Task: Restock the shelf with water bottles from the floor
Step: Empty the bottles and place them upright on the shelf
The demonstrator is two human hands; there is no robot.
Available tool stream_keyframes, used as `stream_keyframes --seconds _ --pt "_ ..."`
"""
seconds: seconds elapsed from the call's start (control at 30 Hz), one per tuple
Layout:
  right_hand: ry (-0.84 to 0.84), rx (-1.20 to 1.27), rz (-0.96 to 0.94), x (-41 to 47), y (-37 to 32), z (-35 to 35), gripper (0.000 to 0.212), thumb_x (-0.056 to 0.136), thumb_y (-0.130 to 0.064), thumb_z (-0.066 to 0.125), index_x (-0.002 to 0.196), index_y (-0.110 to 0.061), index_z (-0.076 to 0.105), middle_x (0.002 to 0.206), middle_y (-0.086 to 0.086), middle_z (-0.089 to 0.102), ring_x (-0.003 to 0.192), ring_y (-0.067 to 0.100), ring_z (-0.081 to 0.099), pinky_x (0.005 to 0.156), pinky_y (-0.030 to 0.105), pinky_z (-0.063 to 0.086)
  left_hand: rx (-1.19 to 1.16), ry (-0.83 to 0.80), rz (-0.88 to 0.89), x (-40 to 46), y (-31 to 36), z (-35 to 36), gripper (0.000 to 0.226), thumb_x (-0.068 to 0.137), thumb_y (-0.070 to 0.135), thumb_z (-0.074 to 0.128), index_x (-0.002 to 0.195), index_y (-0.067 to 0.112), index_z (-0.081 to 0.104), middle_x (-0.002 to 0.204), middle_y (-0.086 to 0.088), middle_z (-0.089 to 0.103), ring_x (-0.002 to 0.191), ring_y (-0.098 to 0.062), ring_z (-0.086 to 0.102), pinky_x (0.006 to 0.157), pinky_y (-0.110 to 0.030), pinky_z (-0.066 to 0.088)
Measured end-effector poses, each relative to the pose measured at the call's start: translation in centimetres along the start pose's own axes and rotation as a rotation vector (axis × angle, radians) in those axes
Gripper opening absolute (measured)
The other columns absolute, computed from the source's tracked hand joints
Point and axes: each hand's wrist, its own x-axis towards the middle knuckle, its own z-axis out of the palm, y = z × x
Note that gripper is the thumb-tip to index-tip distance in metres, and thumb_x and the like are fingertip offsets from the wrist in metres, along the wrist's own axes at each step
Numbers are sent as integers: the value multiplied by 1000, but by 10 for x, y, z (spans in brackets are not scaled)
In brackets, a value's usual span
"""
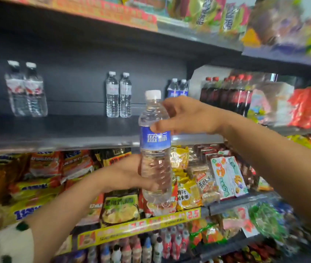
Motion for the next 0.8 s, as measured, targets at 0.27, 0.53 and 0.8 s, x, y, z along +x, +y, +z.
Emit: stream_keyframes --seconds 0.27,0.53,0.8 --pt "223 42 -207 44 48 -99 51 78 -26 75 96 18 57 74 15 57 52 5 54 47 13 43 151 152 53 106 67 -37 38 70 2 74 106 10 63 100 -2 71 96 -17 67 89 -30 50" --pt "246 -22 -221 122 134 -148 46 71 -30 76 92 9 65 83 21 71 66 19 68 62 26 55 142 525 -95 206 60 -55 48 78 4 75 120 19 57 113 2 71 107 -14 66 103 -40 45" --pt "321 -2 -144 175 194 -130 50 61 -38 79 87 3 66 80 13 72 62 16 64 68 37 57 210 658 -237 260 31 -64 38 83 11 73 117 8 57 111 -9 67 107 -20 64 92 -36 54"
